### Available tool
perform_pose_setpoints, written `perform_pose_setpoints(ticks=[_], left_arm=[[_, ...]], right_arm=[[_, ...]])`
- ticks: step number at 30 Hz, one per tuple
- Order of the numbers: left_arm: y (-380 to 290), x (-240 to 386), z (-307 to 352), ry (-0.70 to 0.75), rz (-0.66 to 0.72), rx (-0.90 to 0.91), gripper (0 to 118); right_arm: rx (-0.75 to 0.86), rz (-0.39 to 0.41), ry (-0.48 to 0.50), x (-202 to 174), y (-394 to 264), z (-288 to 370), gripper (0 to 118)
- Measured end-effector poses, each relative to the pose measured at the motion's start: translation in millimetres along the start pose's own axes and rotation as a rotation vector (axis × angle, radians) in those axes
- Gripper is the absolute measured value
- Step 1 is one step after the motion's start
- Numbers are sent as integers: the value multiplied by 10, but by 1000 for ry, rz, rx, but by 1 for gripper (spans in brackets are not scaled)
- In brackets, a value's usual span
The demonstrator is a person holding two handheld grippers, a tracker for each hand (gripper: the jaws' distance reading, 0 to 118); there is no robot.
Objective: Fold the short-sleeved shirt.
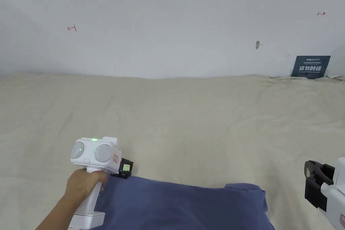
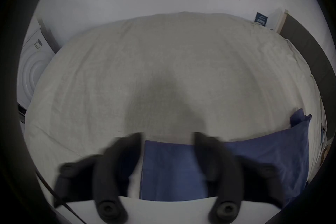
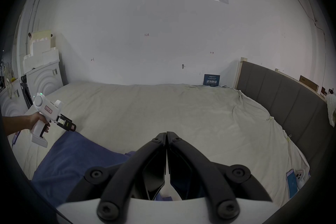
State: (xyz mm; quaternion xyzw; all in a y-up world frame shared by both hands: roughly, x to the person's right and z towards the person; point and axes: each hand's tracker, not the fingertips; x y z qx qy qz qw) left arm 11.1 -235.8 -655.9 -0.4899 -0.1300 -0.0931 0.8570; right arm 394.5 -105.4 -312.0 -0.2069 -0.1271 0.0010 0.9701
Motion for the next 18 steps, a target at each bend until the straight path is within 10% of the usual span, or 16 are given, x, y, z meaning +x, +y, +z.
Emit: perform_pose_setpoints(ticks=[5, 9, 12, 18], left_arm=[[-41, -42, -162, 14, -7, -24, 99], [-54, -57, -174, -12, 24, -40, 63], [-22, 19, -91, -38, -13, -39, 9], [-79, 132, 72, -54, -40, -28, 1]], right_arm=[[-29, 2, 0, -28, -61, -20, 1], [-51, -3, 5, -55, -95, -19, 1], [-64, -8, 11, -65, -98, -23, 1], [-89, -46, 32, -49, -75, -158, 1]])
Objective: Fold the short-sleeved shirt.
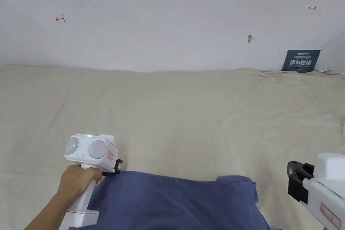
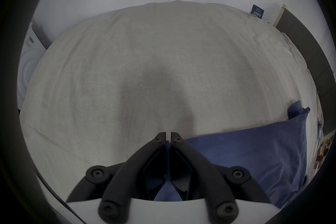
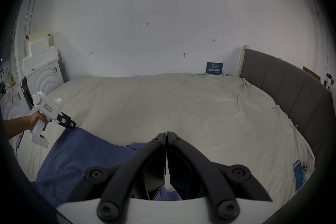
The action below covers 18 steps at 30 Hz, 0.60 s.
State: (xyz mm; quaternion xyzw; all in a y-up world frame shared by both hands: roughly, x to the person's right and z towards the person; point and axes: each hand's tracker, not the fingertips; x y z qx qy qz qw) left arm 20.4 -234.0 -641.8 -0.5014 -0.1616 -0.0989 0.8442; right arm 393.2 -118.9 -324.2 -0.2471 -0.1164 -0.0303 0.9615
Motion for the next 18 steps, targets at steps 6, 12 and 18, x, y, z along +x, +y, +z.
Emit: perform_pose_setpoints(ticks=[6, 12, 18], left_arm=[[-133, 3, 608, -52, -38, 133, 1], [-325, -18, 1109, -64, -77, 198, 1], [-458, -139, 1354, -51, -89, 221, 1]], right_arm=[[-133, 2, 31, 12, -28, -557, 1], [-284, -25, 72, -22, -146, -1166, 69], [-385, -130, 72, -22, -274, -1437, 104]])
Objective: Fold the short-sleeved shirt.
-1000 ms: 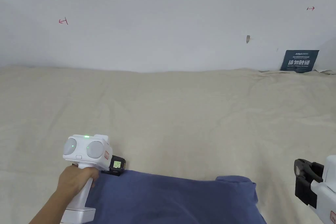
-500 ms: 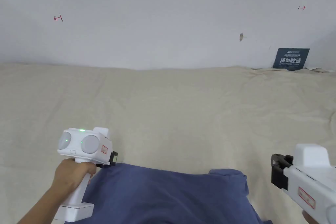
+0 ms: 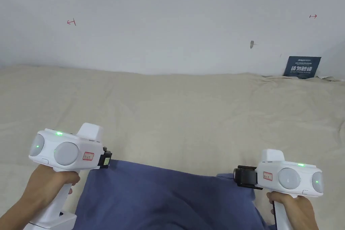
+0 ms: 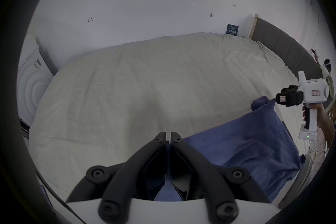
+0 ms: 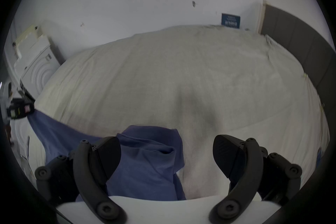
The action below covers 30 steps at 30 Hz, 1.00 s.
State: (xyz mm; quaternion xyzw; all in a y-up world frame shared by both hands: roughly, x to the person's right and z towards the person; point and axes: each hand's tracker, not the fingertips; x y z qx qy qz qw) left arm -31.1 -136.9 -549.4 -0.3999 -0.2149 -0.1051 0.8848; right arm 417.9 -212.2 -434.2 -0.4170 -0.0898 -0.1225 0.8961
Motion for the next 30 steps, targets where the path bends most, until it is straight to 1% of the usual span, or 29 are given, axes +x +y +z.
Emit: perform_pose_setpoints(ticks=[2, 4, 5, 6, 7, 8, 9, 10, 12, 14, 16, 19, 21, 24, 30], left_arm=[[-44, -41, 55, 6, 5, 2, 1], [-80, -90, 85, 17, 8, -2, 1], [-95, -106, 95, 19, 14, -3, 1], [-115, -118, 103, 17, 20, -5, 1], [-131, -124, 108, 18, 24, -7, 1], [-142, -131, 105, 19, 26, -10, 1], [-159, -131, 112, 19, 29, -8, 1], [-172, -127, 115, 13, 34, -9, 1], [-200, -93, 114, 10, 37, -9, 1], [-237, -66, 116, 19, 24, -10, 1], [-275, -57, 110, 18, 28, -14, 1], [-330, -46, 147, 21, 40, -7, 1], [-365, -41, 216, 21, 58, 11, 1], [-408, -39, 364, 17, 86, 49, 1], [-326, 8, 833, 35, 96, 154, 1]], right_arm=[[-14, -25, -7, 67, -17, -95, 104], [-35, -31, -20, 76, -37, -160, 103], [-42, -32, -17, 77, -48, -187, 101], [-57, -36, -9, 36, -78, -178, 95], [-59, -41, -11, 23, -96, -194, 74], [-57, -48, -8, 6, -113, -209, 48], [-60, -50, 5, -12, -122, -222, 19], [-65, -54, 19, -11, -133, -265, 2], [-66, -37, 26, -90, -148, -266, 2], [-46, 32, 9, -202, -169, -179, 1], [-7, 45, -1, -237, -163, -49, 1], [48, 84, 11, -222, -114, 179, 1], [82, 96, 25, -220, -89, 385, 1], [162, 92, 43, -223, -65, 791, 1], [305, 99, 80, -241, 112, 1651, 1]])
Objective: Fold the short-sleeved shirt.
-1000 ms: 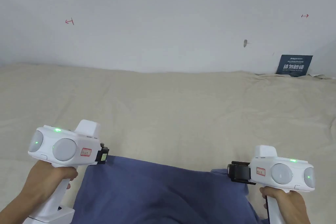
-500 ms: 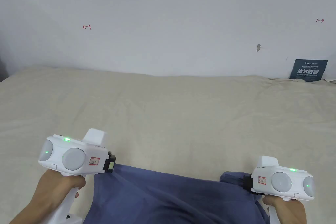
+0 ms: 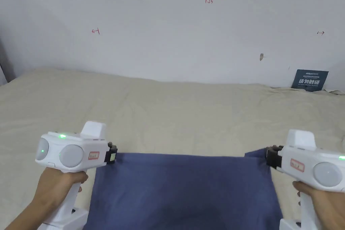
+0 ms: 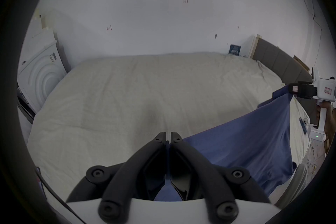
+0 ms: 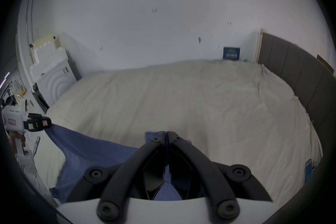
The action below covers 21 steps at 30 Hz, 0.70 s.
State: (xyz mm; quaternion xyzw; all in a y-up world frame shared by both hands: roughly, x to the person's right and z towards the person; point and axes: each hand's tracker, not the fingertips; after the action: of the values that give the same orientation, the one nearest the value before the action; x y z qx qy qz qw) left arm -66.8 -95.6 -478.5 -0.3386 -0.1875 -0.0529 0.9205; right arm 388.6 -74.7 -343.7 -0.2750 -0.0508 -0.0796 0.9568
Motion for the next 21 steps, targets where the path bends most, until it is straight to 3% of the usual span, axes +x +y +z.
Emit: perform_pose_setpoints(ticks=[14, 21], left_arm=[[1156, 162, 1043, 68, -27, 256, 1], [2070, 214, 1470, 121, -42, 399, 1]], right_arm=[[301, 51, -2, -149, 1296, 940, 1], [454, 72, -12, -302, 2130, 1259, 1]])
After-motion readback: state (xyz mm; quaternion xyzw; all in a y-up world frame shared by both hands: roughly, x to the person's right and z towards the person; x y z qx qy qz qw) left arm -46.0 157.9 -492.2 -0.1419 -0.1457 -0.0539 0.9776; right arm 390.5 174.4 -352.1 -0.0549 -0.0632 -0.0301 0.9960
